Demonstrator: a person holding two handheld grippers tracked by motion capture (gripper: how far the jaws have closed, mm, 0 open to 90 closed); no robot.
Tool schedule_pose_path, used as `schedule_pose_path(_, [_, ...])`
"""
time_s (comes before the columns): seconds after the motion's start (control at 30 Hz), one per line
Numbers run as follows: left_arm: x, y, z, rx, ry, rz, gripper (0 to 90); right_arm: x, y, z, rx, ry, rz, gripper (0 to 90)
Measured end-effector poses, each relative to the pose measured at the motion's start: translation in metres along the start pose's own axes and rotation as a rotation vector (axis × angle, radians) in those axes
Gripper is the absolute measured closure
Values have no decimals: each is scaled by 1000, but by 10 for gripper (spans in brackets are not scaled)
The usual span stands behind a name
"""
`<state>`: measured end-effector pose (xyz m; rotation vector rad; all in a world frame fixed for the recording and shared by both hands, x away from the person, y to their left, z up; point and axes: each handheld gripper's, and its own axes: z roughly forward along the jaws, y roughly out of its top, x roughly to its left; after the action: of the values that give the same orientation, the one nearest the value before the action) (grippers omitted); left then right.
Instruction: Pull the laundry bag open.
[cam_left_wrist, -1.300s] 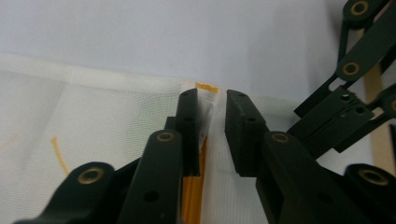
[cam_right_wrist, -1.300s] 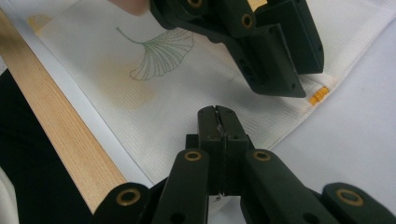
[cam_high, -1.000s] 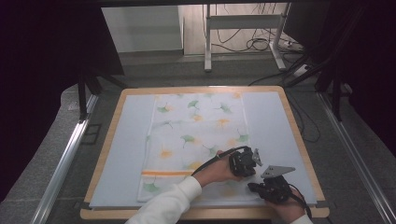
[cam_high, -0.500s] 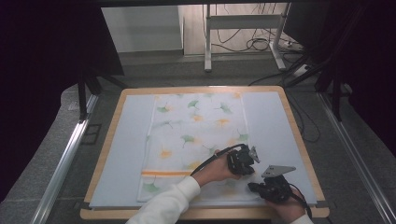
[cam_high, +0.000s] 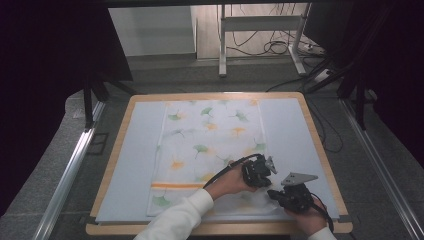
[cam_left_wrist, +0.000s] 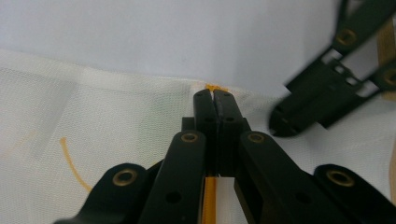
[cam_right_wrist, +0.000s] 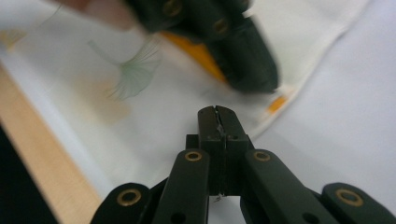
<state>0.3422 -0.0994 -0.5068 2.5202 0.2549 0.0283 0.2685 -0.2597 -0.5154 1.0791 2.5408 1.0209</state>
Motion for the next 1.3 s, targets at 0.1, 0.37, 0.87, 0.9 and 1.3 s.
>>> schedule_pose_path(0.1, [-1,0,1,-6,8,5,900,-7,-1,3,7,2,31,899])
schedule_pose_path(0.37, [-6,-3,0,-12,43,9,900,-11,-4,2,-5,-1,96,900])
schedule_pose_path(0.87, [-8,-9,-5,-13,49,-4,900,-12,-4,2,-3,3,106,900])
schedule_pose_path(0.9, [-8,-9,-5,-9,52,-5,900,-12,-4,2,-3,3,105,900])
schedule_pose_path(1.3, [-7,-20,-13,-18,46,-11,900,-12,-3,2,-3,3,98,900])
